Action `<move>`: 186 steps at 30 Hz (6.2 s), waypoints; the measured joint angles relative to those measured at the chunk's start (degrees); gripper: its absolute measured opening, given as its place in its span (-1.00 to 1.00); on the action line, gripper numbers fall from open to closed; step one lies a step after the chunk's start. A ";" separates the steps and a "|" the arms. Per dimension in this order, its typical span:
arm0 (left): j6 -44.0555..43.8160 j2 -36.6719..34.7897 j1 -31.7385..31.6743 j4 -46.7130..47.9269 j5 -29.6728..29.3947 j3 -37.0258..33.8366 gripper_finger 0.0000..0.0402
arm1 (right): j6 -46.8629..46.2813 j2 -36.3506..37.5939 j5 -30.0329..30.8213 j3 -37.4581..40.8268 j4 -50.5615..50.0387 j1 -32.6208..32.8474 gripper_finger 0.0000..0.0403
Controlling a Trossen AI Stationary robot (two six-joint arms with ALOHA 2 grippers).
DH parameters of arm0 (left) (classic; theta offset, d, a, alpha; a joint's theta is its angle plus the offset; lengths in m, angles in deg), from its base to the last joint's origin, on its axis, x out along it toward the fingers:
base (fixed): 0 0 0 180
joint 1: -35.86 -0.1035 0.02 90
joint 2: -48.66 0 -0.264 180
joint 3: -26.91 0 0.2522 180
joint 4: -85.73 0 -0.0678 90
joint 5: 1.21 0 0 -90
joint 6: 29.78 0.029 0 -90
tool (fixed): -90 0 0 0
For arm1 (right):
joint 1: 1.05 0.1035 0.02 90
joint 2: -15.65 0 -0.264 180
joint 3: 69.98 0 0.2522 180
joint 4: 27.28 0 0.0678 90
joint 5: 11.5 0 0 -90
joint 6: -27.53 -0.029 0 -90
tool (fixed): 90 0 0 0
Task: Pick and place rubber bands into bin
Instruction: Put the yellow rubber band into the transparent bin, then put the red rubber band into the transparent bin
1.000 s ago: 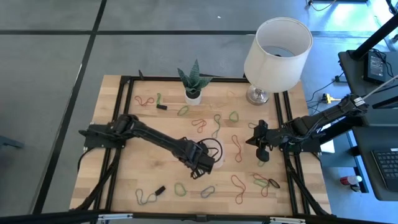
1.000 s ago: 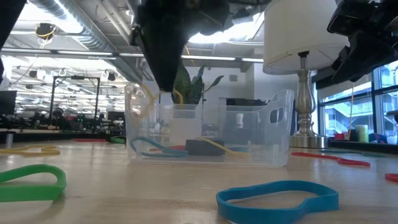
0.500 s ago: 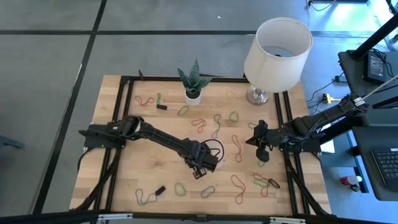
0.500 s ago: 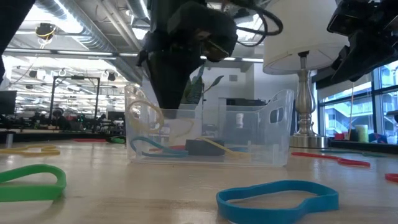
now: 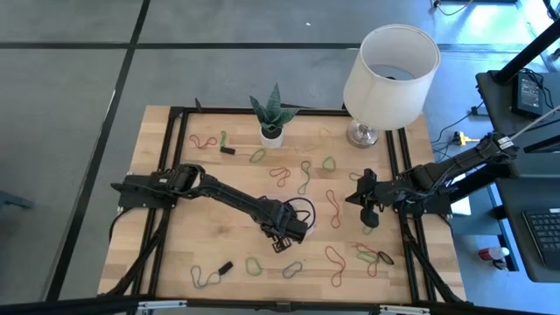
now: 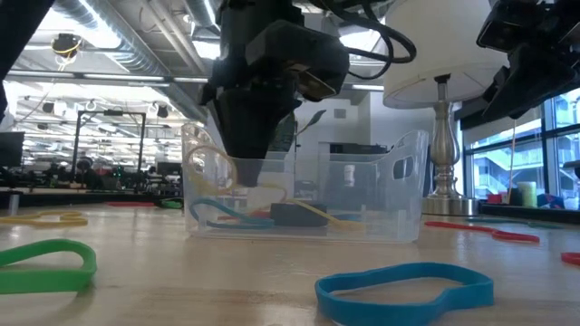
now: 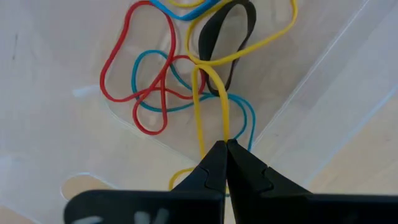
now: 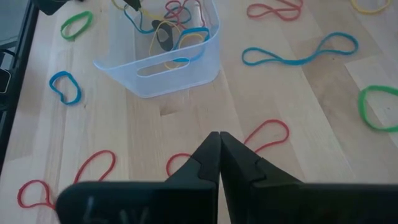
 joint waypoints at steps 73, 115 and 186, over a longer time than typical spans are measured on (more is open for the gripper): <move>38.01 -76.22 -13.70 -41.69 -1.55 -66.47 -0.99 | -54.20 -29.80 -34.65 -15.87 -27.36 14.71 -0.59; 36.92 -76.15 -13.66 -42.10 -4.86 -66.49 -0.99 | -31.41 -38.19 9.97 -13.07 -6.18 -2.73 -0.34; 45.46 -76.15 -19.82 -37.74 -3.05 -66.51 -0.99 | -28.01 -65.67 8.71 -70.71 -34.87 2.21 -1.00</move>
